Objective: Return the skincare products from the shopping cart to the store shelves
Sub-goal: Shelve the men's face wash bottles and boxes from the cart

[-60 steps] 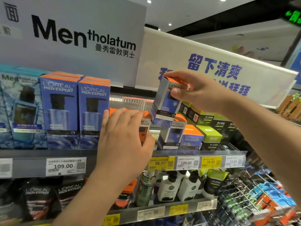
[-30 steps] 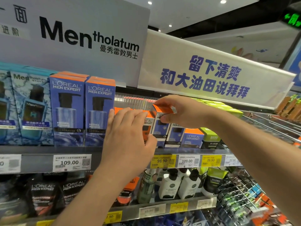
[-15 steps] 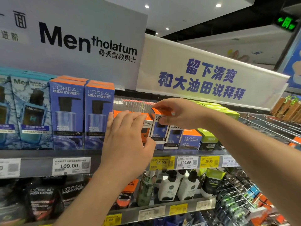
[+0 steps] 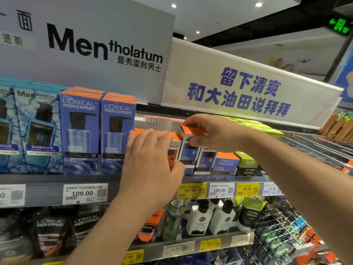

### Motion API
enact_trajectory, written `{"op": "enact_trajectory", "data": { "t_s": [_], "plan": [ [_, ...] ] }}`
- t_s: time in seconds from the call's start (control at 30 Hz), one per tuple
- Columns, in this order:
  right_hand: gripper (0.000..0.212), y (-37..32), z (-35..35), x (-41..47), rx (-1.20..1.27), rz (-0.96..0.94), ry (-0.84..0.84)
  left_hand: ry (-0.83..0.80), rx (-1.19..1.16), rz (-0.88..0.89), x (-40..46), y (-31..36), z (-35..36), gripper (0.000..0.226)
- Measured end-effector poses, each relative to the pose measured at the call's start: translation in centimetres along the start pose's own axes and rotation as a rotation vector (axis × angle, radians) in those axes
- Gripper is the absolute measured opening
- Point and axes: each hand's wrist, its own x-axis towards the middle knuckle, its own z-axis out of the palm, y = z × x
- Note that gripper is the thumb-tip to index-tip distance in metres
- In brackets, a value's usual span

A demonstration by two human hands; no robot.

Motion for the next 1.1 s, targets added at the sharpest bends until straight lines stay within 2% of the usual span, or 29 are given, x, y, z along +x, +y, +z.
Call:
{"op": "enact_trajectory", "data": {
  "t_s": [0.13, 0.4, 0.6, 0.83, 0.97, 1.1],
  "plan": [
    [0.053, -0.1, 0.7, -0.1, -0.036, -0.024, -0.056, -0.007, -0.002, -0.006, -0.1, 0.1, -0.1, 0.066],
    [0.057, -0.2, 0.8, 0.2, -0.071, -0.004, -0.080, -0.010, 0.009, -0.003, 0.0, 0.3, -0.3, 0.062],
    [0.046, -0.6, 0.3, 0.0, -0.053, -0.012, -0.092, -0.020, 0.020, -0.009, -0.1, 0.4, -0.3, 0.061],
    [0.057, -0.9, 0.3, -0.8, -0.050, -0.020, -0.105, -0.032, 0.025, -0.020, -0.3, 0.6, -0.3, 0.065],
    [0.061, -0.7, 0.0, -1.8, 0.018, -0.012, -0.024, -0.002, -0.007, -0.009, -0.2, 0.9, -0.4, 0.069],
    [0.051, -0.5, 0.0, -3.3, 0.084, -0.057, 0.218, 0.051, -0.169, 0.041, -0.2, 1.3, -0.7, 0.064]
  ]
}}
